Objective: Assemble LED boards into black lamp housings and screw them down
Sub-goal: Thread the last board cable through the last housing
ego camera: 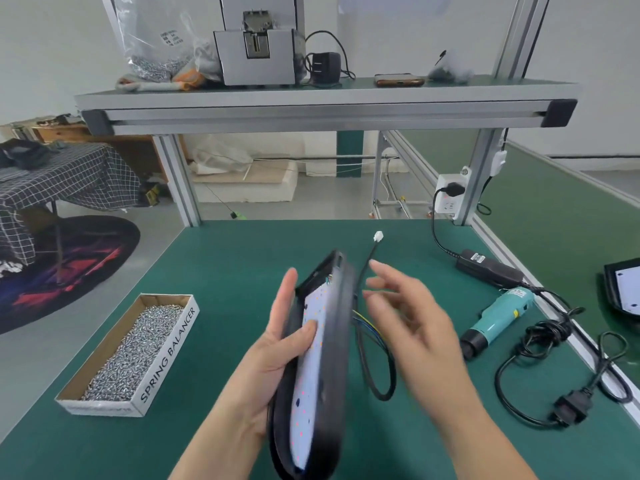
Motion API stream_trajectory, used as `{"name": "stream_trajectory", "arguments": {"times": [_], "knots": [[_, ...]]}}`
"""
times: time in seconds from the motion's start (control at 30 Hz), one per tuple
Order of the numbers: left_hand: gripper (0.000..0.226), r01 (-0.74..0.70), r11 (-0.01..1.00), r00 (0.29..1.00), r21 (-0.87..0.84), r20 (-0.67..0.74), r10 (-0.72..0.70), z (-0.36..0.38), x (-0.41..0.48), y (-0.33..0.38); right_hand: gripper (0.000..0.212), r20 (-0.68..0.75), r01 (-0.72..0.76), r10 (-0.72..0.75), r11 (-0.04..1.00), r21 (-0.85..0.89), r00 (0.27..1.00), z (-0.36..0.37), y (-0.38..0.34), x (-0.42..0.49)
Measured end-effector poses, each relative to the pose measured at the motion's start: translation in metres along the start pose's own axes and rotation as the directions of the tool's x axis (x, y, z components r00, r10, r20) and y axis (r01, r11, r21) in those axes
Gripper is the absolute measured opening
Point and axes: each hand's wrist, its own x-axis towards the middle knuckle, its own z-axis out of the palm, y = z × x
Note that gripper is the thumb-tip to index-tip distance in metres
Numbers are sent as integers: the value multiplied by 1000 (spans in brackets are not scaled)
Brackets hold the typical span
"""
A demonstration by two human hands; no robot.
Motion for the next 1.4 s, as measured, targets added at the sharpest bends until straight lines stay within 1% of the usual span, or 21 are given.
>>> {"name": "stream_trajectory", "arguments": {"times": [0.03, 0.07, 0.1, 0.17, 0.2, 0.23, 0.27, 0.3, 0.33, 0.37, 0.43, 0.5, 0.63, 0.73, 0.87, 0.93, 1.0, 1.17, 1.27, 1.33, 1.4], "knots": [[111, -38, 998, 999, 49, -6, 38, 2, 3, 4, 41, -20, -111, 114, 987, 120, 993, -6, -5, 3], [102, -84, 987, 996, 138, -11, 86, 2, 3, 9, 43, 7, -212, 214, 960, 183, 977, -12, -8, 4], [98, -118, 964, 992, 240, -6, 123, 3, 2, 14, 46, 29, -249, 247, 958, 144, 969, -15, -10, 3], [90, -180, 879, 981, 442, 11, 195, 4, 1, 22, 53, -51, -147, 144, 988, -49, 988, -26, -14, -1], [82, -218, 834, 973, 507, 51, 224, 5, 2, 25, 54, -73, -101, 96, 993, -69, 993, -30, -18, 1], [72, -268, 770, 960, 579, 93, 265, 8, 1, 29, 55, -17, -121, 121, 992, -26, 993, -35, -24, 2], [62, -312, 707, 945, 635, 134, 297, 11, 0, 30, 52, 109, -208, 205, 978, 19, 973, -38, -32, 4], [54, -347, 646, 932, 680, 176, 316, 16, -1, 32, 44, 236, -293, 286, 956, -5, 929, -40, -35, 5], [49, -368, 614, 926, 698, 216, 309, 18, -2, 30, 36, 348, -312, 315, 948, -66, 883, -41, -38, 5], [46, -380, 588, 923, 714, 248, 295, 21, -4, 29, 41, 426, -240, 284, 958, -155, 859, -44, -38, 2], [44, -384, 551, 922, 741, 271, 278, 26, -4, 26, 65, 492, -73, 219, 951, -299, 842, -47, -41, -7], [42, -394, 539, 918, 745, 287, 274, 26, -4, 23, 65, 499, -29, 194, 947, -319, 845, -46, -44, -16], [45, -416, 491, 905, 765, 295, 308, 26, -5, 22, 64, 374, 29, 149, 902, -430, 916, -34, -41, -21], [46, -446, 480, 888, 756, 305, 345, 27, -6, 22, 52, 266, 97, 10, 917, -388, 964, -26, -39, -25], [48, -480, 459, 866, 747, 320, 385, 26, -7, 24, 58, 196, 210, -140, 893, -399, 971, -20, -36, -26], [50, -462, 474, 875, 750, 297, 383, 25, -9, 25, 60, 174, 263, -209, 877, -402, 962, -18, -34, -27], [47, -435, 492, 891, 754, 282, 356, 22, -10, 25, 56, 162, 295, -251, 878, -377, 954, -17, -34, -29], [40, -429, 502, 900, 751, 311, 304, 20, -9, 24, 48, 160, 315, -278, 899, -304, 947, -17, -34, -29], [28, -447, 520, 893, 728, 330, 307, 21, -8, 22, 48, 200, 322, -267, 885, -336, 943, -21, -32, -27], [30, -440, 516, 896, 735, 315, 314, 21, -6, 21, 47, 223, 288, -215, 881, -377, 951, -23, -33, -24], [30, -439, 508, 894, 742, 302, 332, 22, -5, 20, 42, 239, 290, -200, 845, -450, 950, -23, -35, -23]]}}
